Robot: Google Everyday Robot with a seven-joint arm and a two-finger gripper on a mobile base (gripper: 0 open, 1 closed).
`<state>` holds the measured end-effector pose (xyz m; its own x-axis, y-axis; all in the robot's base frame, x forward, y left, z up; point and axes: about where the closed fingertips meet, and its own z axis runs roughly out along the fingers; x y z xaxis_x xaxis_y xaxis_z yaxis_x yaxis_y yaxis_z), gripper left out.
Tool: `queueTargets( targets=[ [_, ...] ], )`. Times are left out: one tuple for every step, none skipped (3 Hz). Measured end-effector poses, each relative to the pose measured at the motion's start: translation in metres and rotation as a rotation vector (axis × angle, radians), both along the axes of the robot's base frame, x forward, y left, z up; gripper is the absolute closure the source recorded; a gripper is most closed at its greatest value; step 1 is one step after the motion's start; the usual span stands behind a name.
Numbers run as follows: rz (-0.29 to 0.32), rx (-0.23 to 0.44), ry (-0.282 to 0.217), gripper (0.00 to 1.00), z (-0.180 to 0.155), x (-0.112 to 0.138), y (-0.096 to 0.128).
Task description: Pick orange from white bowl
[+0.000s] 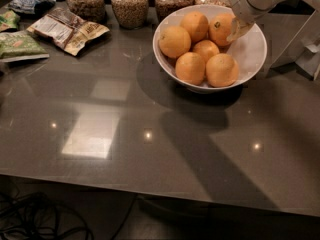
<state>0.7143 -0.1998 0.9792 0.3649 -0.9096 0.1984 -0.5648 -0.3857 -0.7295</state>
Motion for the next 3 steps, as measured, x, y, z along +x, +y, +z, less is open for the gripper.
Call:
queueTargets(
  targets=[
    [-0.029, -0.003, 0.046, 0.34, -0.012, 0.007, -0.007],
    [-0.046, -0.010, 0.099, 0.34, -0.029, 0.019, -0.009],
    [-0.035, -0.006, 0.080, 0.32, -0.034, 0.032, -0.009]
  ],
)
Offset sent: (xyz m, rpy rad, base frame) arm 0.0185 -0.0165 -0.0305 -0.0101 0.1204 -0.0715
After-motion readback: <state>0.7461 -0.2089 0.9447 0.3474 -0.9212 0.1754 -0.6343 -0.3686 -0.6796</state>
